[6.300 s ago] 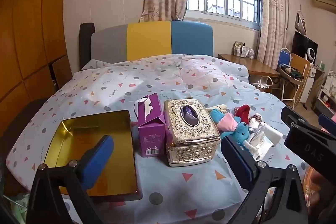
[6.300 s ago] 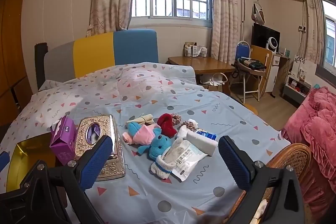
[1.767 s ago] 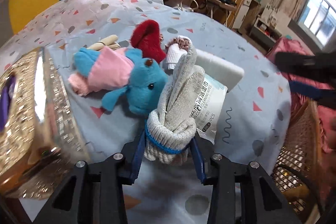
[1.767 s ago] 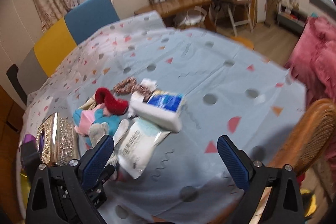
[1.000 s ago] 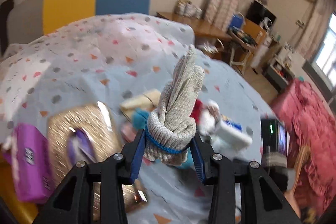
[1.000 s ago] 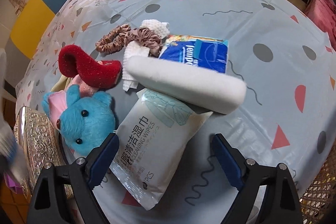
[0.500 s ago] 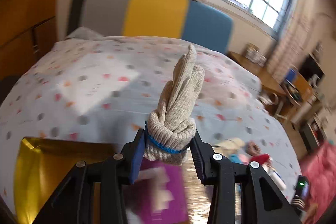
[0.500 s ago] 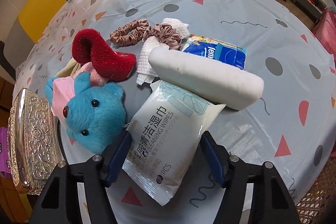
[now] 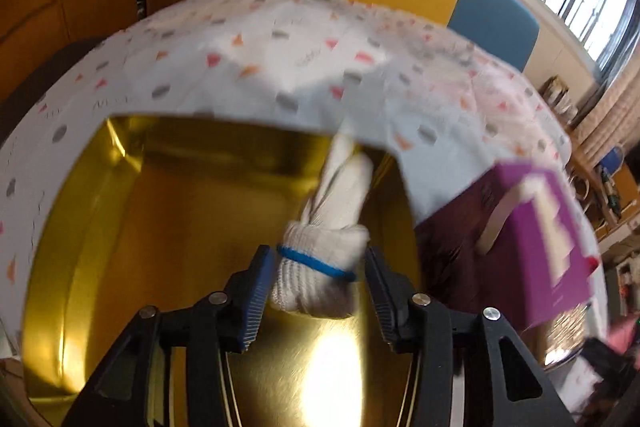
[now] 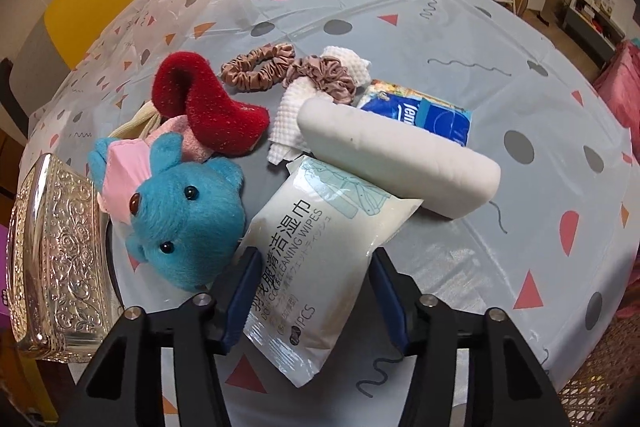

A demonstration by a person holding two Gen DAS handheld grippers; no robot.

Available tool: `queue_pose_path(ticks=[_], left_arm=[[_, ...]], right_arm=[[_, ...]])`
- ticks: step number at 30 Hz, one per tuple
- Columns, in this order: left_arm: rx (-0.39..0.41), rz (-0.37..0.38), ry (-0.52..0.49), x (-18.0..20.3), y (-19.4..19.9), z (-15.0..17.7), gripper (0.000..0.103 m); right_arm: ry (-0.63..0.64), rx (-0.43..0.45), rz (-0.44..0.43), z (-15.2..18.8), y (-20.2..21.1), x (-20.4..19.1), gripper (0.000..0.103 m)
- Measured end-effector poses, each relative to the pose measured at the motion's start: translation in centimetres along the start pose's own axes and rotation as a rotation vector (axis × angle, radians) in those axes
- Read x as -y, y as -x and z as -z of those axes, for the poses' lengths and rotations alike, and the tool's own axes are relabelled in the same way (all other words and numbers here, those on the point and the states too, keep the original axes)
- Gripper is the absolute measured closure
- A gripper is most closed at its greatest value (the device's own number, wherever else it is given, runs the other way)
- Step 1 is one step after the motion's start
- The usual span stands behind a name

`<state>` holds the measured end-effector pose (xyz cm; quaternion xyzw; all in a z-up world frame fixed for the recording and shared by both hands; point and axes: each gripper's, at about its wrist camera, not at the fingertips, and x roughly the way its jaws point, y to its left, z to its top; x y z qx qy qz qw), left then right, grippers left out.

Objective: Organize soft objects
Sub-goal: 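Carry the glove with the left tool into the gold tray and release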

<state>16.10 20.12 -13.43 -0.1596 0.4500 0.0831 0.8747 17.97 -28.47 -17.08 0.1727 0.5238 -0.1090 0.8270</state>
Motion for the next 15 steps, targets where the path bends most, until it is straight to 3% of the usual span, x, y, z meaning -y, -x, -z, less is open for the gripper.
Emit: queue_pose_path(ticks=[2,4,10,15], left_arm=[[0.002,-0.003,0.001,-0.1,0.1,1.2,0.032],[0.028,-0.007,0.005,-0.3,0.7,2.3,0.026],[0.073,-0.002,-0.03,0.1,3.7,4.1,0.025],[0.1,0.029,-0.06,0.7,5.9,5.3,0.024]], right_arm=[[0.002,0.0,0.0,0.0,0.0,-0.1,0.052],[0.004,0.0,0.001,0.0,0.0,-0.3,0.053],[-0.004,0.007,-0.009,0.2,0.3,0.5,0.059],[0.027,0.067,-0.016,0.5,1.8,0.3,0.076]])
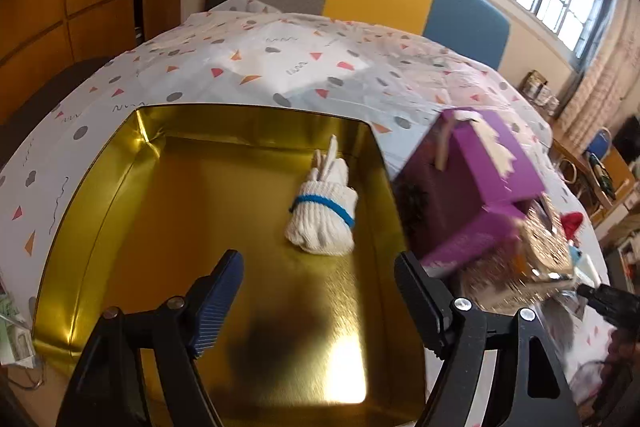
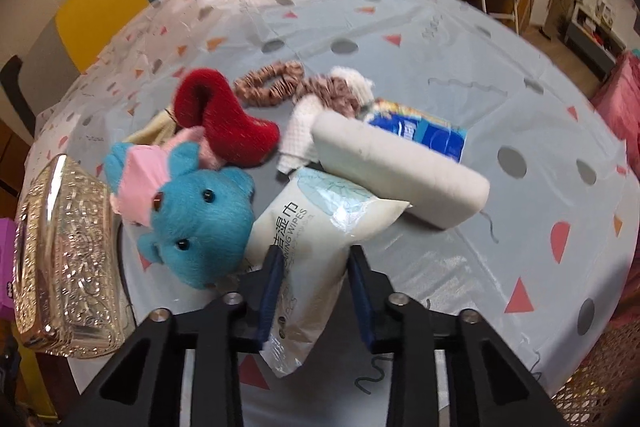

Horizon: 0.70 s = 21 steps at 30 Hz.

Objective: Organize soft objects
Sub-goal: 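Carry the glove with the left tool into the gold tray and release, then grasp the white wet-wipes pack with the right tool and lift it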

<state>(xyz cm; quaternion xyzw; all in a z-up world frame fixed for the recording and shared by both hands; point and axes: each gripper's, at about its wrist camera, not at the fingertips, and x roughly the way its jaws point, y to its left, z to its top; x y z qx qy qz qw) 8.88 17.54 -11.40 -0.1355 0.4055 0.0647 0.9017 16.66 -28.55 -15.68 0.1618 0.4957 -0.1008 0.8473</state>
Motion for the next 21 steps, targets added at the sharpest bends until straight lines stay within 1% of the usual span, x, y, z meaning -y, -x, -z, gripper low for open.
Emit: queue_pose_path(ticks=[4,8,14,15,18,19,21], left_arm=[[-0.007,0.033,-0.025,1.0,1.0,0.9,0.024],[0.004,0.053,-0.073,2.6,2.0,1.6,0.024],[0.011,0.088,-0.116,3.9,2.9,2.3,0.024],[0.011,0.091,-0.115,4.0,2.9,2.3,0.023],[0.005,0.1,-0.118,4.4,3.0,2.5,0.023],[0.005,0.101,-0.12,4.4,3.0,2.6,0.023],[0.001,0.102,-0.123,4.5,2.9,2.6,0.023]], right_arm=[[0.017,0.027,-0.003,0.7,0.9,-0.1,0.08],[0.006,0.047,-0.017,1.6,2.1,0.3,0.083],[0.022,0.082,-0.026,2.3,3.6,-0.2,0.084],[0.051,0.065,-0.025,2.4,3.6,-0.5,0.084],[0.054,0.039,-0.009,2.6,2.9,-0.6,0.084],[0.051,0.02,-0.014,2.7,2.5,-0.6,0.083],[0.008,-0.015,-0.063,2.7,1.8,0.0,0.079]])
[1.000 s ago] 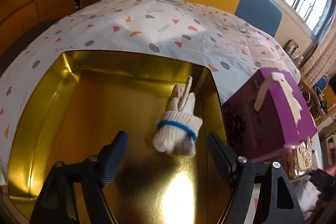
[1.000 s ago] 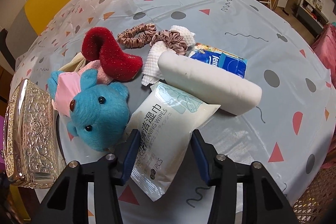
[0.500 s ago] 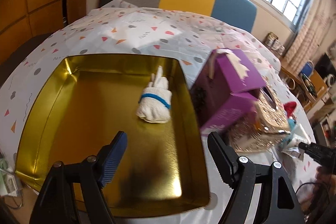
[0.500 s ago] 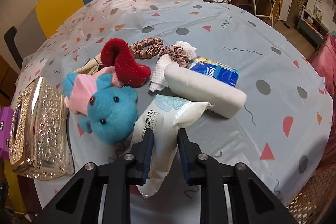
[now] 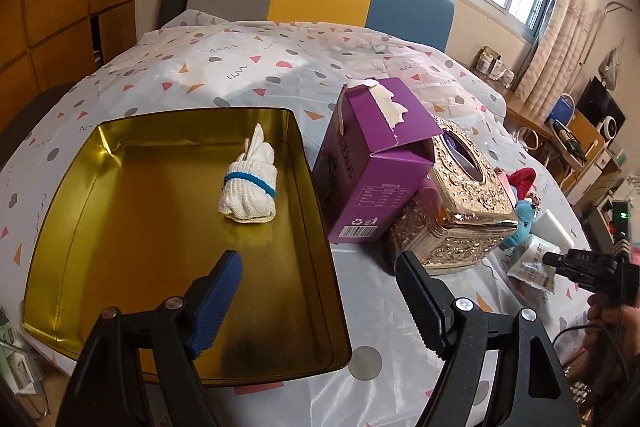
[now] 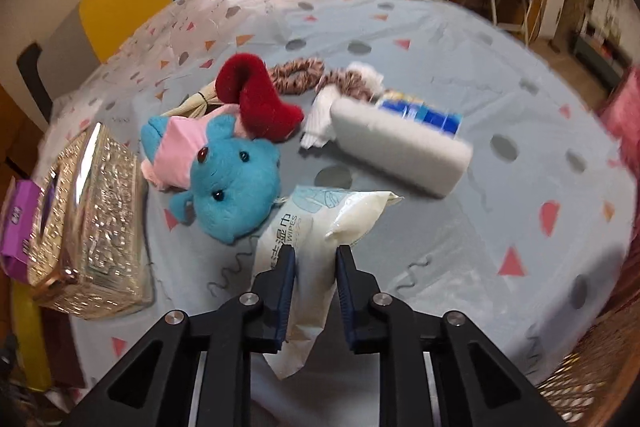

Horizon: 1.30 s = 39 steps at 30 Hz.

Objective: Organize soft objects
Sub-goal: 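Grasp the white wet-wipes pack with the right tool and lift it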

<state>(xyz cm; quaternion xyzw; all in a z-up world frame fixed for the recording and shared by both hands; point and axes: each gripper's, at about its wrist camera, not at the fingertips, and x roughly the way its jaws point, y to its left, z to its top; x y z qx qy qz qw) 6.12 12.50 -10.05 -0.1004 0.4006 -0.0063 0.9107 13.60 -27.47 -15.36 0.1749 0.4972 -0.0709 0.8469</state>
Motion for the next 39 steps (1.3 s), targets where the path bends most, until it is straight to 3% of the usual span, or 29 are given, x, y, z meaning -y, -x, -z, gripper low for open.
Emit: queue_pose_path(ticks=[1,3,7,13,18,19,23,27,33,39], left_arm=[[0.0,0.0,0.001,0.0,0.0,0.0,0.023],[-0.001,0.003,0.005,-0.1,0.0,0.0,0.023],[0.004,0.004,0.008,-0.2,0.1,0.1,0.023],[0.015,0.004,-0.016,0.2,0.5,0.4,0.023],[0.0,0.013,-0.031,0.4,0.5,1.1,0.022],[-0.003,0.018,-0.03,0.4,0.5,1.2,0.022],[-0.013,0.029,-0.027,0.3,0.4,1.6,0.022],[-0.014,0.033,-0.025,0.3,0.5,1.8,0.022],[-0.015,0.033,-0.026,0.1,0.7,1.9,0.022],[-0.01,0.025,-0.015,-0.4,1.0,2.0,0.022]], right_arm=[[-0.02,-0.014,-0.013,0.0,-0.3,0.2,0.077],[-0.073,-0.038,-0.02,-0.1,-1.2,1.0,0.062],[-0.176,-0.067,-0.044,-0.6,-2.3,2.1,0.041],[-0.176,-0.071,0.024,-2.0,-3.4,0.7,0.033],[-0.165,-0.111,0.03,-2.2,-5.2,-0.7,0.027],[-0.165,-0.108,0.031,-2.1,-5.3,-0.8,0.028],[-0.155,-0.062,0.019,-1.6,-4.6,-0.8,0.054],[-0.108,-0.006,0.036,-1.1,-2.7,-0.8,0.07],[0.009,0.078,0.049,-0.8,1.3,-2.0,0.074],[0.081,0.175,0.009,-3.7,5.5,-4.7,0.074]])
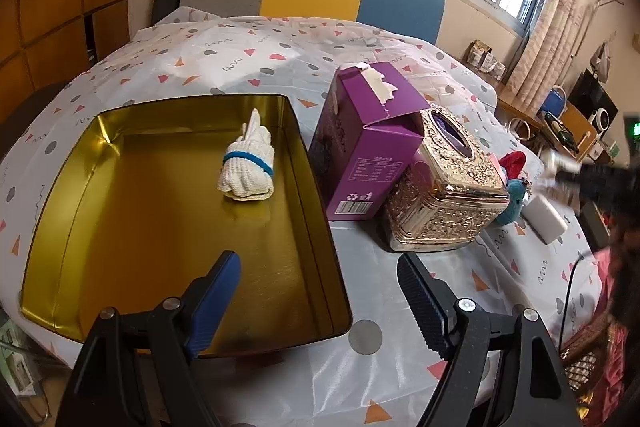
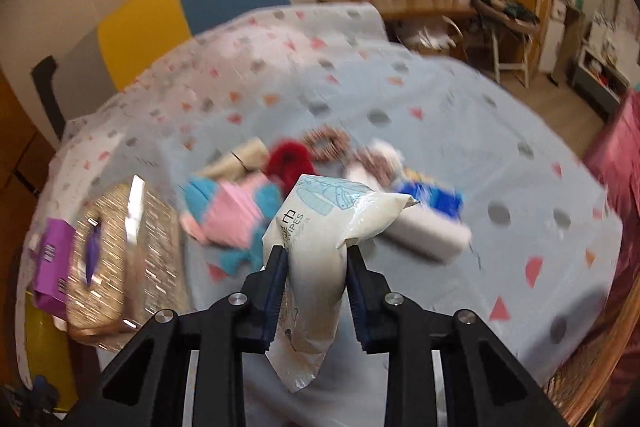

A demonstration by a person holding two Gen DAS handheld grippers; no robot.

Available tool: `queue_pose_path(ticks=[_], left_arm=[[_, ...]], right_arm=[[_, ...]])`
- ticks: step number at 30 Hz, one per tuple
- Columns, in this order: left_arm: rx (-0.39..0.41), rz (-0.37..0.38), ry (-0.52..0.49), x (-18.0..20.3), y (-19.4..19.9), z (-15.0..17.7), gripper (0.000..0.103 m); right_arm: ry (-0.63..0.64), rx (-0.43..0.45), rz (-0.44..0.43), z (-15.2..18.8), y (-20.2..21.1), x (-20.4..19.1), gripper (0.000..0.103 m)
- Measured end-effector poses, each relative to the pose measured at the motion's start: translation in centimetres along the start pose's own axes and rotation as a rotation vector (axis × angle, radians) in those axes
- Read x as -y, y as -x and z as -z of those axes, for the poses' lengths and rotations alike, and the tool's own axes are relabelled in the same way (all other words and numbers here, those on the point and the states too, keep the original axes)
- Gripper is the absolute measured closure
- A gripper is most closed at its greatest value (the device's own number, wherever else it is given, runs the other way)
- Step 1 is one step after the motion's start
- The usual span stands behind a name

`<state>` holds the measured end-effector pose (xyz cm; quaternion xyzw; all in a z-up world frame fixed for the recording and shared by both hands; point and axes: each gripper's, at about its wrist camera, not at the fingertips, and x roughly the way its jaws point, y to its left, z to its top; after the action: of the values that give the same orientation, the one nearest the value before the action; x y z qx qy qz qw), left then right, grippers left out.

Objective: Organize soft objects
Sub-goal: 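Grasp the white wet-wipes pack with the right tool and lift it, then carry the wipes pack with the right tool into the gold tray and release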

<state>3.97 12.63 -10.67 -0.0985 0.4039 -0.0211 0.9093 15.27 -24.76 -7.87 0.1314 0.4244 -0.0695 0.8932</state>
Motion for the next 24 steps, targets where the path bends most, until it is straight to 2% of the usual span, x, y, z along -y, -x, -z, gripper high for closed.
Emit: queue_pose_path(ticks=[5,6,7,11,14,19,22,24], left_arm=[[0.007,-0.017,0.014,-0.9,0.6,0.1,0.021],[0.009,-0.021,0.017,-1.2,0.7,0.1,0.021],[0.011,-0.027,0.02,-1.4,0.8,0.1,0.021],[0.016,-0.052,0.043,-2.8,1.3,0.3,0.021],[0.021,-0.07,0.066,-4.1,1.7,0.6,0.021],[0.028,-0.108,0.1,-6.1,2.5,1.2,0.021],[0.036,-0.127,0.12,-7.2,3.1,1.4,0.021],[0.039,-0.137,0.139,-7.9,3.4,1.6,0.021]], right_arm=[[0.102,0.043,-0.071,-3.2,0.6,-5.5,0.074],[0.145,0.063,-0.102,-4.4,0.9,-8.4,0.074],[0.145,0.063,-0.102,-4.4,0.9,-8.4,0.074],[0.245,0.09,-0.191,-6.3,1.3,-15.2,0.074],[0.322,0.074,-0.284,-6.3,1.2,-20.5,0.074],[0.496,0.007,-0.486,-3.3,1.8,-29.2,0.074],[0.623,-0.071,-0.619,0.1,2.0,-33.7,0.074],[0.716,-0.122,-0.654,3.1,1.8,-36.6,0.074]])
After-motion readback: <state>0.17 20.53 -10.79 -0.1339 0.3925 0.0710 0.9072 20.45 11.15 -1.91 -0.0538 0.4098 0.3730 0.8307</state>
